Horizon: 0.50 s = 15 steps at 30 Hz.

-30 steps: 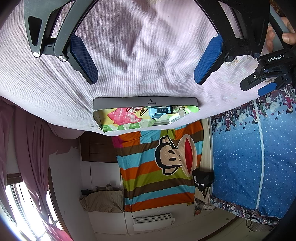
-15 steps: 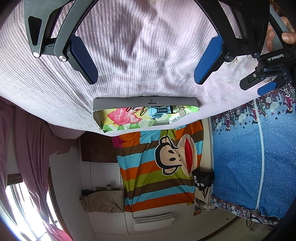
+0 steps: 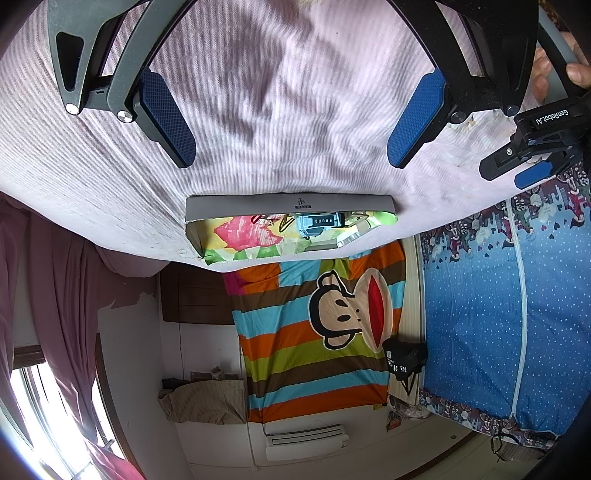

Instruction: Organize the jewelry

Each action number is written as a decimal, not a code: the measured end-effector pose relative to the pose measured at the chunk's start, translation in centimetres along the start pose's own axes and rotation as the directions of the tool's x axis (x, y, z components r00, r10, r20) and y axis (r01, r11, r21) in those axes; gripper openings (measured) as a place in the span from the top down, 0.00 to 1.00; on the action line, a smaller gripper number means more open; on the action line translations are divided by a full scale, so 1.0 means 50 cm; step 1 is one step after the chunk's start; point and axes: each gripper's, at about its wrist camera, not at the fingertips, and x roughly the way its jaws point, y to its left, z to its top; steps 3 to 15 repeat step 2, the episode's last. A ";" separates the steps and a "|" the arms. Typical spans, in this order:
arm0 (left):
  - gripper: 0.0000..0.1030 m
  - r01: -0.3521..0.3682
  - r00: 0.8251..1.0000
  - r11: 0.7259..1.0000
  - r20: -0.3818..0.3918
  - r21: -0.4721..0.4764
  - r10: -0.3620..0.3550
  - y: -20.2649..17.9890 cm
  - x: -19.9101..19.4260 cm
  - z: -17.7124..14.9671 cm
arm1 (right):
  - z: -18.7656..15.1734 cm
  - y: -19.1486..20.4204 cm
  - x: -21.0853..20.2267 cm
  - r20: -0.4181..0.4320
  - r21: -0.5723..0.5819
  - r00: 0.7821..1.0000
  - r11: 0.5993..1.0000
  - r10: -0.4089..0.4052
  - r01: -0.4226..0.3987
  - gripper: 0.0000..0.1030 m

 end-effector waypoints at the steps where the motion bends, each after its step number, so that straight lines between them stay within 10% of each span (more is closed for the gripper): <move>1: 0.00 0.003 1.000 1.000 -0.004 -0.004 -0.003 0.001 0.001 0.000 | 0.000 -0.001 0.000 -0.001 0.000 1.000 1.000 0.000 0.000 0.01; 15: 0.00 0.005 1.000 1.000 -0.007 -0.006 -0.005 0.001 0.002 0.000 | 0.000 -0.001 0.000 -0.001 0.001 1.000 1.000 0.000 0.000 0.01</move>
